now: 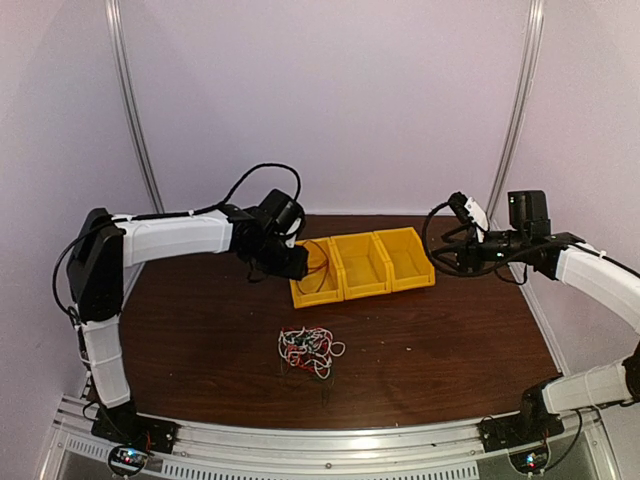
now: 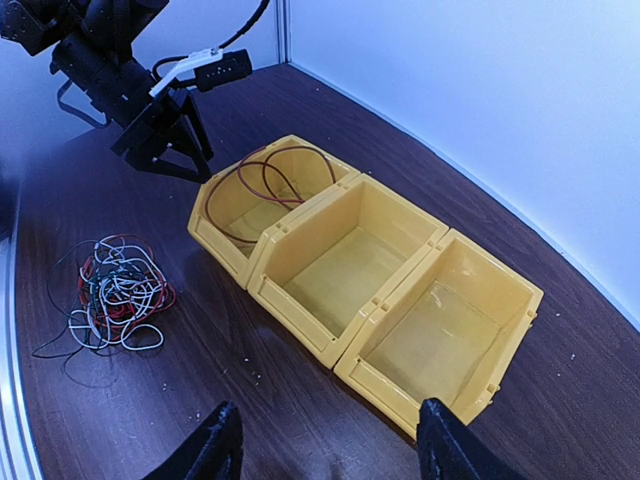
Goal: Untangle the cables
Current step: Adjust the untangled cable in the bin.
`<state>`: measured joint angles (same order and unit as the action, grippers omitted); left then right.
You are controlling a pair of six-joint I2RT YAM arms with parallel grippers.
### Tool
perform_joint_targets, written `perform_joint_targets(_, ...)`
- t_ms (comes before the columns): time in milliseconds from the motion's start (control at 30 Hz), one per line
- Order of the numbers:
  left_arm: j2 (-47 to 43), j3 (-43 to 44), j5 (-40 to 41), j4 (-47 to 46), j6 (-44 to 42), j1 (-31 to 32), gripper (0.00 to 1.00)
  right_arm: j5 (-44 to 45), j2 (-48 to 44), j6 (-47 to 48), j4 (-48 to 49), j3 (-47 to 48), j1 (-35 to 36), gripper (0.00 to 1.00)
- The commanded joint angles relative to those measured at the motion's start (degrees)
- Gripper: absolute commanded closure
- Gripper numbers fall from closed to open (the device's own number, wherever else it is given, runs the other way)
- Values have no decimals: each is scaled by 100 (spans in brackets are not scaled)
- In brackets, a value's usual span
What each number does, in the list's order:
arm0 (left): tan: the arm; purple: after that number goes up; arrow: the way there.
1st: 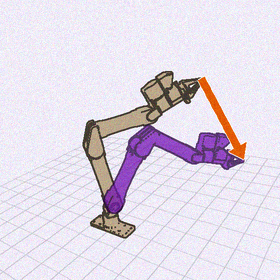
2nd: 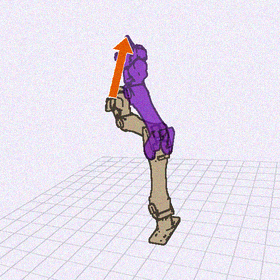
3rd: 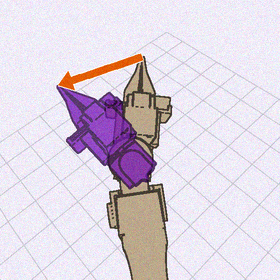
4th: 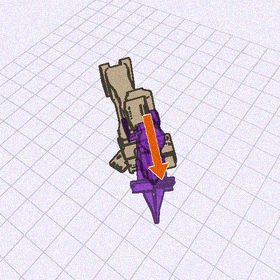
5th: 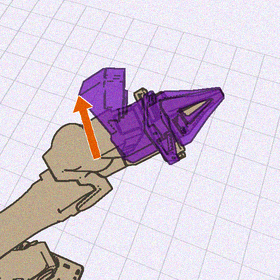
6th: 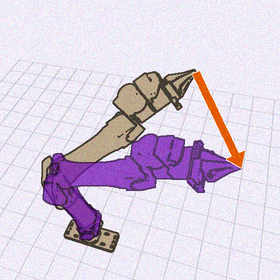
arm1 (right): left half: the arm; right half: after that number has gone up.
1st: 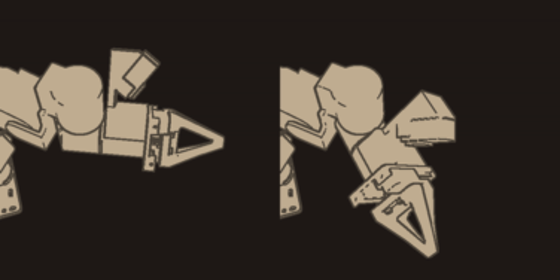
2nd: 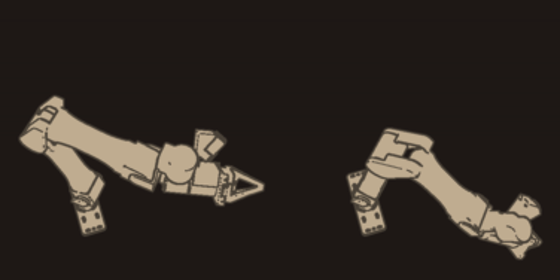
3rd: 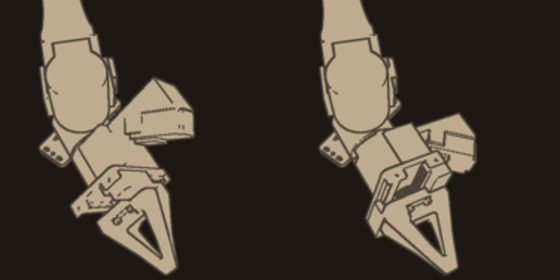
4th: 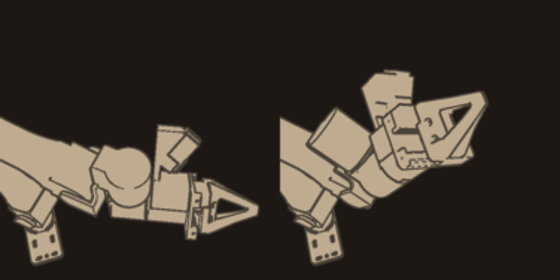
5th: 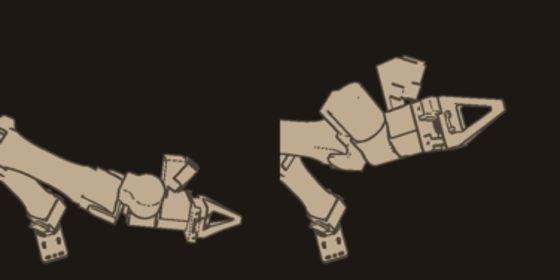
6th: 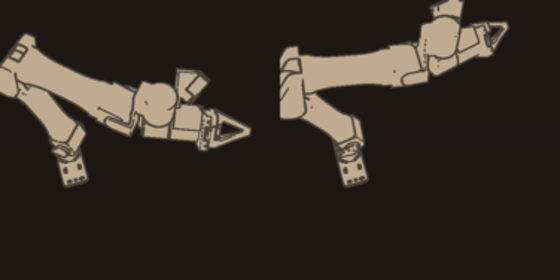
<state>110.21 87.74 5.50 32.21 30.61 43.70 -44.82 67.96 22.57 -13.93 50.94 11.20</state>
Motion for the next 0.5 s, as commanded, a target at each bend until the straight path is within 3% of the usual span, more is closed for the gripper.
perform_joint_targets(0,320,381,53,-293,24,-28,49,-58,50,51,-63,-40,-42,41)
perform_joint_targets(467,1276,1369,-36,-294,-32,-181,47,-45,42,59,-92,-31,-39,41)
